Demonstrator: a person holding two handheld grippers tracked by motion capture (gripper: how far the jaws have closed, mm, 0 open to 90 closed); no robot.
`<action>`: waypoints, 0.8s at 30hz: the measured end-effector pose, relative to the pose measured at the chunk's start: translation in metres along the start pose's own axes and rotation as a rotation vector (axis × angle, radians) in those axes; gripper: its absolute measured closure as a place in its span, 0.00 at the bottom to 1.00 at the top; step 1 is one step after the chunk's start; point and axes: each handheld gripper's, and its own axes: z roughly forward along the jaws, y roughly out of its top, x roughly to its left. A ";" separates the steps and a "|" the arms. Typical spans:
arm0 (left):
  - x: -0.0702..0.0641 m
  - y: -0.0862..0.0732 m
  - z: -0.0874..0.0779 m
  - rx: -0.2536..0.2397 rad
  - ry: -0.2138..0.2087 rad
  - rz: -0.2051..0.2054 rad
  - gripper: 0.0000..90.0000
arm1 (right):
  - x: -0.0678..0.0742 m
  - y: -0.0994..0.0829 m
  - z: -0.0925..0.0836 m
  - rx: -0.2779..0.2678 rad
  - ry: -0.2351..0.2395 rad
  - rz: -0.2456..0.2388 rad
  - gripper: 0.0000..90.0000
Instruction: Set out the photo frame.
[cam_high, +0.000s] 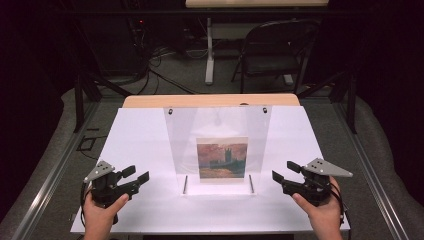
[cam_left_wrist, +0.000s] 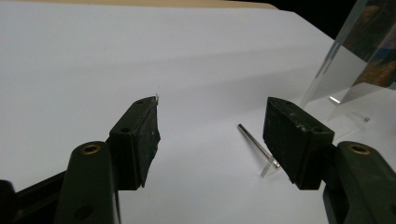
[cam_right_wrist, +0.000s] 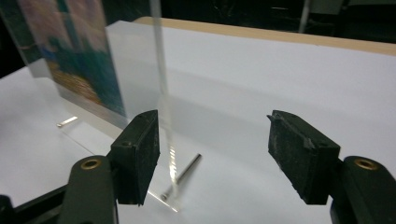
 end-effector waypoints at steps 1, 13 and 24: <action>0.003 -0.006 0.004 0.010 0.003 -0.009 0.40 | -0.002 -0.004 0.001 -0.004 -0.008 0.004 0.38; 0.010 -0.026 0.028 0.069 0.031 0.026 0.40 | -0.016 -0.037 0.016 0.035 -0.044 0.037 0.39; 0.007 -0.032 0.037 0.115 0.030 0.056 0.40 | -0.017 -0.051 0.034 0.141 -0.017 0.040 0.40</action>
